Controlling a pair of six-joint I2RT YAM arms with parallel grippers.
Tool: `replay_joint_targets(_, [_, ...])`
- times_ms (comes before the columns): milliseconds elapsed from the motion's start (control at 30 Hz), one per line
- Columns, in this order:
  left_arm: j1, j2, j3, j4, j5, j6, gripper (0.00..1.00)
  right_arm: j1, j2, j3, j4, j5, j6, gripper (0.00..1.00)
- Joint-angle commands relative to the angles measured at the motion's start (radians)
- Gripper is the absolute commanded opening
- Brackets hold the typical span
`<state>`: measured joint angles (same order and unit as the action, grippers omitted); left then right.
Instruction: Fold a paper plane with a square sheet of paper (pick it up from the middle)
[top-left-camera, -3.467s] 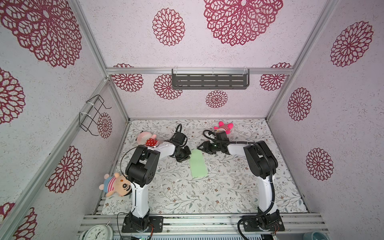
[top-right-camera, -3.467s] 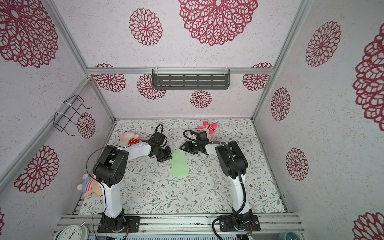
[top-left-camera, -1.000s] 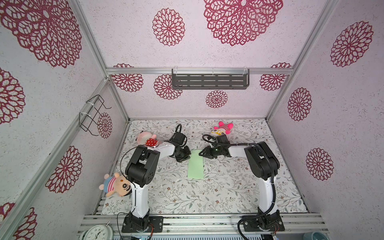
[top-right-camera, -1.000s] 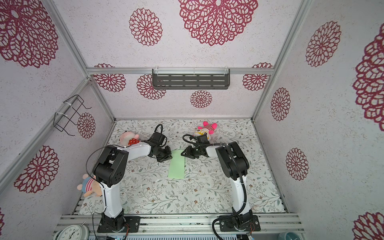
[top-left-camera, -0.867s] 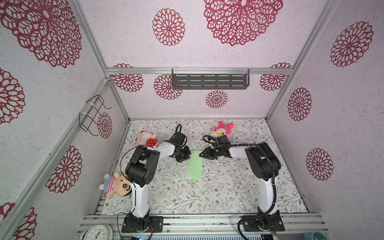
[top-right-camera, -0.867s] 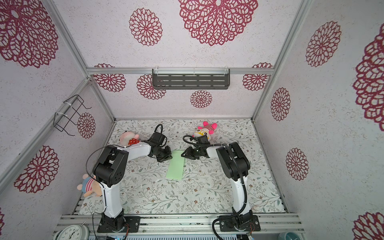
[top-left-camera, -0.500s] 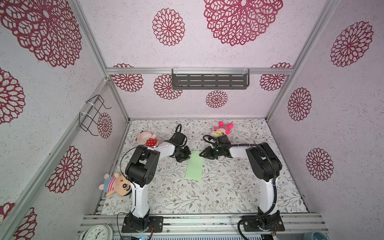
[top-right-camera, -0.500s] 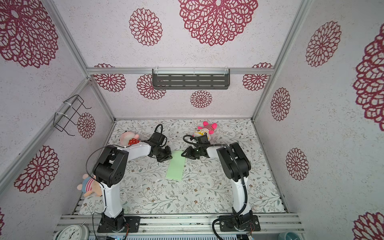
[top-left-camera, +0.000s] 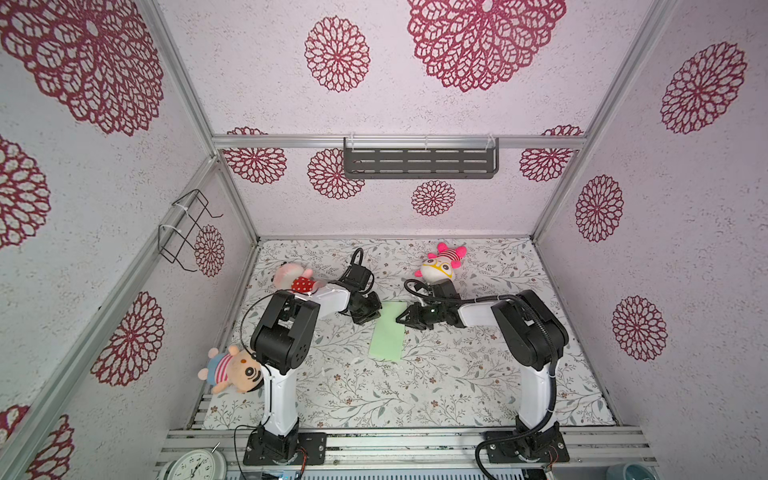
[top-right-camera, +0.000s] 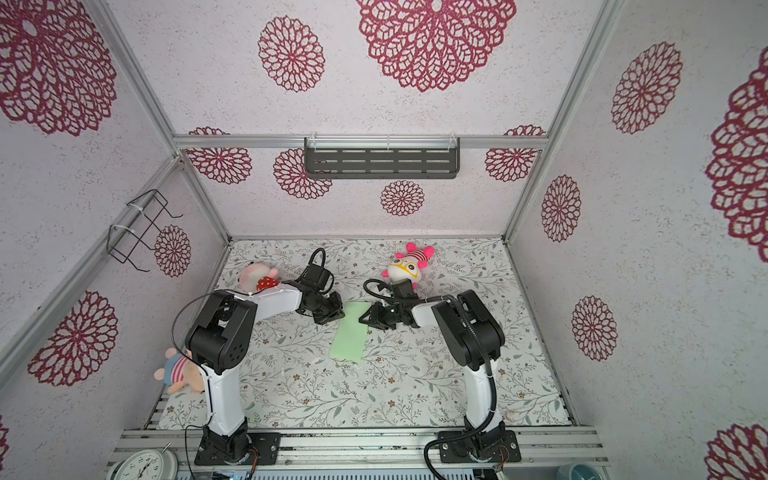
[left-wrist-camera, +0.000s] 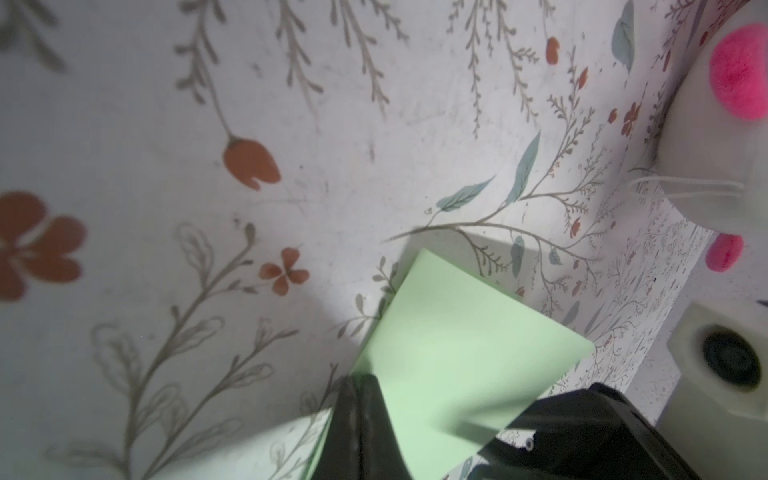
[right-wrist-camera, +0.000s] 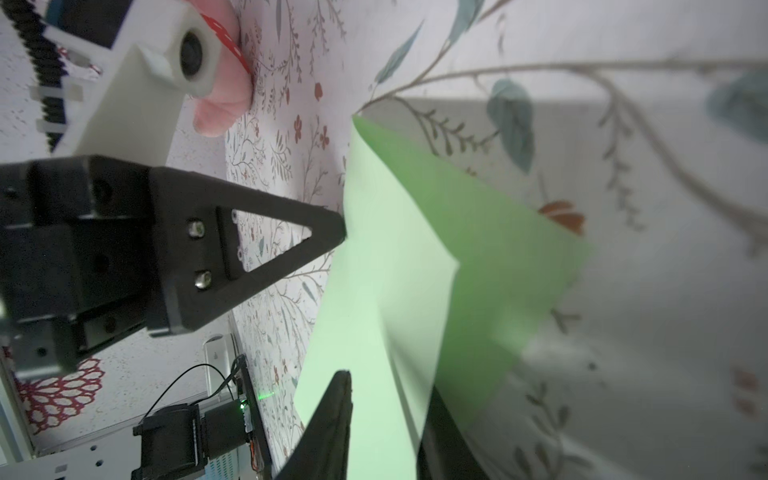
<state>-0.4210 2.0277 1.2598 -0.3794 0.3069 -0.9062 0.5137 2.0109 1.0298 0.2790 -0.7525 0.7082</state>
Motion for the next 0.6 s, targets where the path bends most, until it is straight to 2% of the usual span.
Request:
replay_joint_targets(0, [-0.005, 0.075, -0.060, -0.069, -0.069, -0.003, 0.01, 0.021, -0.073, -0.041, 0.089, 0.020, 0.092, 0.29])
replay_joint_targets(233, [-0.004, 0.052, -0.060, -0.063, -0.064, -0.005, 0.02, 0.057, -0.112, -0.135, 0.170, 0.086, 0.191, 0.24])
replay_joint_targets(367, [-0.004, 0.004, -0.065, -0.033, -0.040, -0.010, 0.03, 0.065, -0.116, -0.151, 0.177, 0.121, 0.200, 0.14])
replay_joint_targets(467, [-0.004, -0.073, -0.067, -0.021, -0.026, -0.011, 0.09, 0.060, -0.115, -0.130, 0.117, 0.134, 0.160, 0.06])
replay_joint_targets(567, [-0.004, -0.178, -0.094, 0.002, -0.007, -0.010, 0.19, 0.051, -0.128, -0.091, -0.011, 0.128, 0.050, 0.03])
